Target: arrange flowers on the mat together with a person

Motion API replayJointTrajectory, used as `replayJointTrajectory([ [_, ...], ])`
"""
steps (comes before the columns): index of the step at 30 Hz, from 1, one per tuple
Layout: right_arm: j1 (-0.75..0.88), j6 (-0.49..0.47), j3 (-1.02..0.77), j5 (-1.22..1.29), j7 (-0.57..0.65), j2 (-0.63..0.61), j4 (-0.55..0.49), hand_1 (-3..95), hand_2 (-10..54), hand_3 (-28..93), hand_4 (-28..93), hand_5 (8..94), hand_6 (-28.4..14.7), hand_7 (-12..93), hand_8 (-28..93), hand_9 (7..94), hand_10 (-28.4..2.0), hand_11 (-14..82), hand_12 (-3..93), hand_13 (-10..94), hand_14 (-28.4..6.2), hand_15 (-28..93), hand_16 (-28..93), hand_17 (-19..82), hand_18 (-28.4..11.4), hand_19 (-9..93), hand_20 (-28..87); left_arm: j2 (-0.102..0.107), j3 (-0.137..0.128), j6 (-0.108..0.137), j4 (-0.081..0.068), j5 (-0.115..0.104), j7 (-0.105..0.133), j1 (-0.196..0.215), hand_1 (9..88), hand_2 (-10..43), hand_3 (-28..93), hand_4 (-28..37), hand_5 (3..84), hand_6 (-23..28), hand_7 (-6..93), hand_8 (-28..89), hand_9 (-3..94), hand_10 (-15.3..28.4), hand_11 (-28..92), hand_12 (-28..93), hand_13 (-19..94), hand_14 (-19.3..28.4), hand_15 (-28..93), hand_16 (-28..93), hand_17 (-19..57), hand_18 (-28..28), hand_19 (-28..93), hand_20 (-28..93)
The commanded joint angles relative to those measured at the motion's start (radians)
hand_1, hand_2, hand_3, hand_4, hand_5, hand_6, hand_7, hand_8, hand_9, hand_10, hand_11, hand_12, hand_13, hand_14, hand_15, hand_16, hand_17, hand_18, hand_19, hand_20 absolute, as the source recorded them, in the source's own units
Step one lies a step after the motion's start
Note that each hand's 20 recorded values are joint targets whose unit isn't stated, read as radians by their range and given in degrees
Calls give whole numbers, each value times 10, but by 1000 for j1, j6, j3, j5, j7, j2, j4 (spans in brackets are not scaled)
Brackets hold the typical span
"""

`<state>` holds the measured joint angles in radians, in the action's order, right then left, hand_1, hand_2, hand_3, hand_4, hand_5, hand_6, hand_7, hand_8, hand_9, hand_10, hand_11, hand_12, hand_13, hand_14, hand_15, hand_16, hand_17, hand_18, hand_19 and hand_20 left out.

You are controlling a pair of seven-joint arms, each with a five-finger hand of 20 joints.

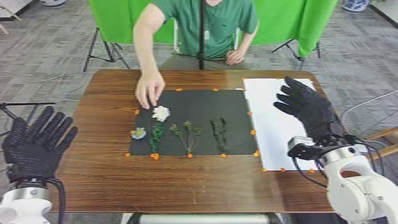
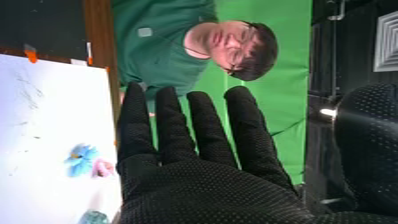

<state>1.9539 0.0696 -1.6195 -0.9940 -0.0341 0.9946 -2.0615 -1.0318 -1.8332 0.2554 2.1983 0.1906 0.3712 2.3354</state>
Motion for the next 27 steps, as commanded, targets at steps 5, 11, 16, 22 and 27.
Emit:
replayJointTrajectory([
  [5,26,61,-57,-604,54,-29,-9,156,35,739,-208,326,-43,79,-61,310,-136,17,154,252,-135,37,255,97,-162,301,125,-1,2,8,-4,1,-4,13,212,162,682,-283,392,75,103,-85,333,144,142,81,219,134,231,-50,-67,157,351,143],
  [11,15,99,-38,-1041,244,-77,-20,165,4,749,-204,320,-37,90,-63,302,-131,16,159,235,-138,27,259,66,-162,290,122,-2,7,21,0,-5,7,15,211,161,684,-283,387,74,103,-87,330,143,140,81,211,129,225,-52,-67,156,350,141],
  [16,-62,70,93,-1338,615,-147,1,221,-2,752,-201,349,-32,114,-75,318,-132,19,161,244,-146,30,264,61,-164,349,122,-4,15,56,7,3,-15,12,215,164,679,-283,387,73,109,-87,330,143,145,83,215,133,232,-47,-68,154,349,140],
  [22,-130,73,148,-1384,701,-181,78,292,-50,777,-214,362,-34,131,-87,325,-146,21,157,233,-155,78,232,72,-165,414,113,-6,16,55,6,0,-22,6,205,167,705,-283,398,80,116,-89,339,148,156,86,229,145,261,-49,-69,156,358,144],
  [27,-161,42,169,-1404,720,-192,114,308,-74,791,-219,367,-33,142,-93,322,-149,24,154,199,-158,98,209,67,-158,425,103,-10,17,53,6,-1,-22,9,205,165,710,-283,402,81,116,-90,341,148,158,85,232,146,269,-53,-70,157,361,144],
])
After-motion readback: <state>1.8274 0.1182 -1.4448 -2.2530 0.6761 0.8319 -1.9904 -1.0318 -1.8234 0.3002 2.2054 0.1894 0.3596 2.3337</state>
